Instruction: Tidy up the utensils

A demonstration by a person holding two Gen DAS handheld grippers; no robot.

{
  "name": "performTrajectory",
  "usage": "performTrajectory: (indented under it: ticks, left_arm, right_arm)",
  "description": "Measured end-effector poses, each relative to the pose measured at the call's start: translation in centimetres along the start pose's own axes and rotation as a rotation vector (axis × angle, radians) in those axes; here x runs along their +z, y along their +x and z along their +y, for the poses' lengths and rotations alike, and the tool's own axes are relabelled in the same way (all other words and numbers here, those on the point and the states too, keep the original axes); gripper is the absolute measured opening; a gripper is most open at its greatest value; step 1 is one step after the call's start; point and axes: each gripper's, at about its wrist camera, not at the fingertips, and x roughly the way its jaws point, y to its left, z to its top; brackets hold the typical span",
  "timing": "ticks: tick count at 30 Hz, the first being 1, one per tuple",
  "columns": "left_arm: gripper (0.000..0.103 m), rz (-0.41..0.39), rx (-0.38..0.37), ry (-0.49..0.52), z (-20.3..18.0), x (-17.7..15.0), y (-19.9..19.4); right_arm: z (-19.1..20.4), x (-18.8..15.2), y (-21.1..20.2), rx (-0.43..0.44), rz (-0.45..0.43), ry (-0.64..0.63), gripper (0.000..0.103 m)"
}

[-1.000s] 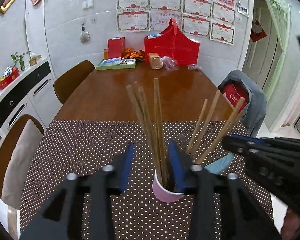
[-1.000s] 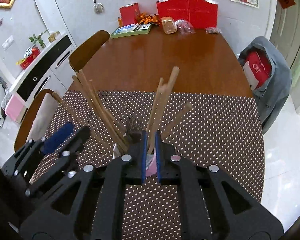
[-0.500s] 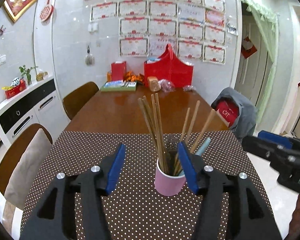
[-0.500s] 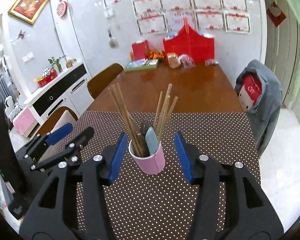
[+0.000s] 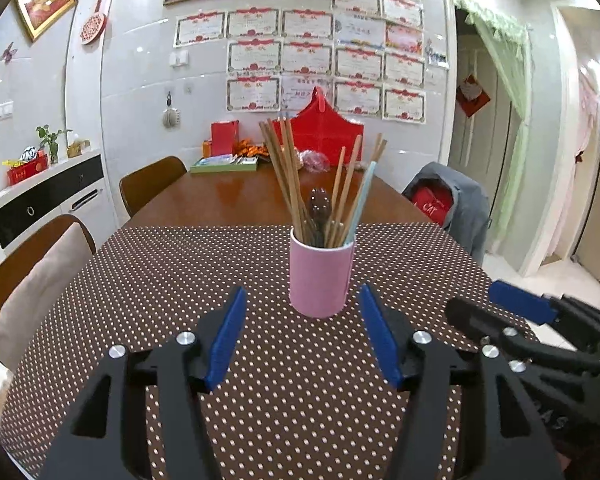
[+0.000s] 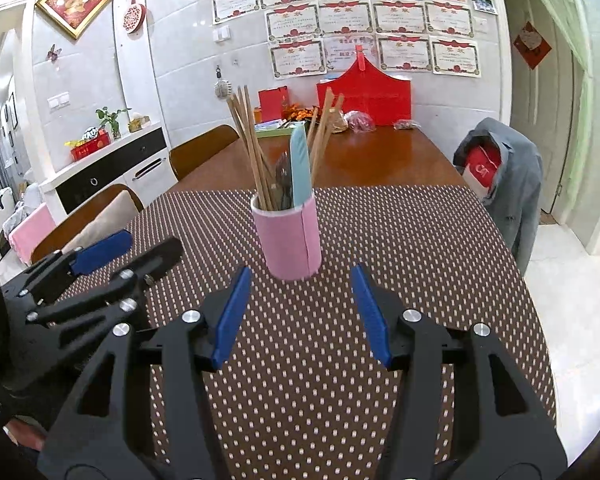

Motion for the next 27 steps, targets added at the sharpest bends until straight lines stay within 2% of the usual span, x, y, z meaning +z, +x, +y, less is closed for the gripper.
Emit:
performTrajectory:
  ticks: [5, 8, 14, 18, 27]
  left_arm:
    - [0.058, -0.026, 0.025, 0.011, -0.1, -1.8, -2.1]
    - [0.059, -0.077, 0.006, 0.018, -0.2, -2.2, -4.3]
    - [0.071, -0.148, -0.004, 0.03, -0.5, -2.1, -7.3]
    - [0.077, -0.177, 0.007, 0.026, -0.7, -1.9, -8.2]
    - [0.078, -0.187, 0.016, 0.039, -1.0, -1.9, -8.9]
  right_arm:
    - [1.0, -2.2, -2.6, -0.007, -0.062, -0.027, 0.053]
    - [1.3, -2.7, -4.5, 0.003, -0.122, -0.043, 0.054]
    - [1.2, -3.0, -7.9, -0.004, -0.229, -0.061, 0.054]
    - [1.1, -3.1, -8.9, 0.003, -0.255, -0.065, 0.054]
    - [0.8, -3.4, -9.6, 0.007, -0.262, -0.06, 0.054]
